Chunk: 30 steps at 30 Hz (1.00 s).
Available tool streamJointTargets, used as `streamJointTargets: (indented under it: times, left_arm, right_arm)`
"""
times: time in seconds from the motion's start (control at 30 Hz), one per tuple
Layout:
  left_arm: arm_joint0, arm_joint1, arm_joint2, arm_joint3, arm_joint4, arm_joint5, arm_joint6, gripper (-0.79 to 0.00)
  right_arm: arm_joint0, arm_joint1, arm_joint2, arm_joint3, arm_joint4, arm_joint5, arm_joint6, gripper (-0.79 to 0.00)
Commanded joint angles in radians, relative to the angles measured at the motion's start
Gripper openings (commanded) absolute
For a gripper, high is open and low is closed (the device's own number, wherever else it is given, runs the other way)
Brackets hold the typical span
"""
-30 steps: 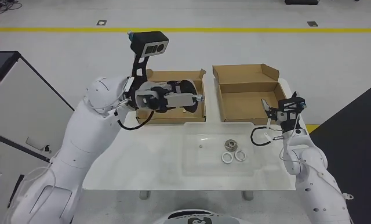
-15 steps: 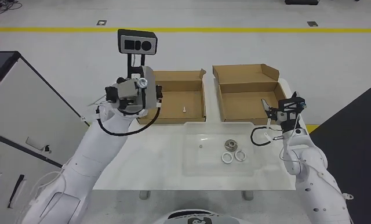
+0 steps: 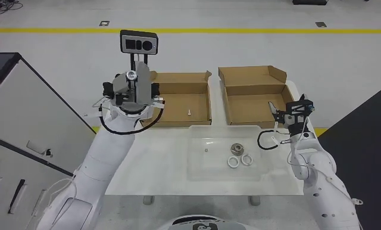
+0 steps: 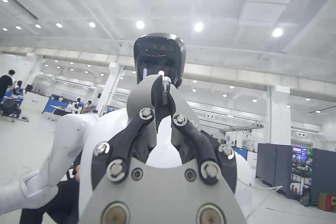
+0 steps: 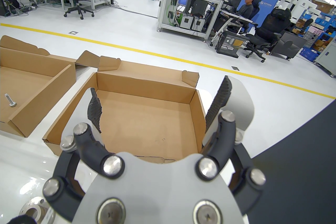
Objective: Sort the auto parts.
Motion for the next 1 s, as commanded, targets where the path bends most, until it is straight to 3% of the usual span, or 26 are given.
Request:
streamJointTargets:
  times: [0.0,0.27,0.67,0.97]
  left_arm:
    - [-0.002,-0.004,-0.011,0.01,0.075,-0.007,0.007,-0.785]
    - [-0.01,-0.006,-0.054,0.03,0.371,-0.036,0.036,-0.785]
    - [0.016,-0.043,-0.033,0.0,0.052,-0.007,0.007,-0.785]
    - [0.015,-0.056,-0.074,0.016,0.216,0.004,-0.003,-0.785]
  right_arm:
    - [0.0,0.0,0.0,0.0,0.0,0.0,0.0,0.0]
    - [0.0,0.0,0.0,0.0,0.0,0.0,0.0,0.0]
    - [0.0,0.0,0.0,0.0,0.0,0.0,0.0,0.0]
    - [0.0,0.0,0.0,0.0,0.0,0.0,0.0,0.0]
